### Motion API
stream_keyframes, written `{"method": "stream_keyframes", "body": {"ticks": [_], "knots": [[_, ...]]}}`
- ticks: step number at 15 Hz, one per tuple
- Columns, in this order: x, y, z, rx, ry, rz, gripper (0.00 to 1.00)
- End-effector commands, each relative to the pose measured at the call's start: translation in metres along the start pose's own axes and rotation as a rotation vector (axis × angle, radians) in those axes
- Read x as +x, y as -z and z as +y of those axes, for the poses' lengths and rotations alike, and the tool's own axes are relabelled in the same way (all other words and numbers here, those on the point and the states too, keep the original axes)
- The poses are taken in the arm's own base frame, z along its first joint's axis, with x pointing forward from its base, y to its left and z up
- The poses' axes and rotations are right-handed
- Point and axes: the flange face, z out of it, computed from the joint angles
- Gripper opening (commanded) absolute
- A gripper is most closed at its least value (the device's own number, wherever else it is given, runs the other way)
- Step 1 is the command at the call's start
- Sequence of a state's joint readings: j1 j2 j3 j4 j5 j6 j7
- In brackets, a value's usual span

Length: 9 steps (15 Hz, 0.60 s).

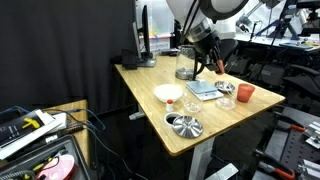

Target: Pick the small orange cup and pour its contents into the glass cup

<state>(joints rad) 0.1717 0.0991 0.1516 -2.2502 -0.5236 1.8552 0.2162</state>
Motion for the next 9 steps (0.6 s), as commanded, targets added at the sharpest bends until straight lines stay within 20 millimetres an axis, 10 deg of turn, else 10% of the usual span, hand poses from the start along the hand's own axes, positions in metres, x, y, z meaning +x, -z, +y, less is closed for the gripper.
{"method": "stream_keyframes", "body": {"ticks": [1, 4, 5, 9], "knots": [[0.000, 0.000, 0.000, 0.001, -0.001, -0.001, 0.41], [0.000, 0.000, 0.000, 0.000, -0.001, -0.001, 0.41], [0.000, 0.000, 0.000, 0.000, 0.000, -0.001, 0.16], [0.015, -0.005, -0.003, -0.030, 0.049, -0.055, 0.16]]}}
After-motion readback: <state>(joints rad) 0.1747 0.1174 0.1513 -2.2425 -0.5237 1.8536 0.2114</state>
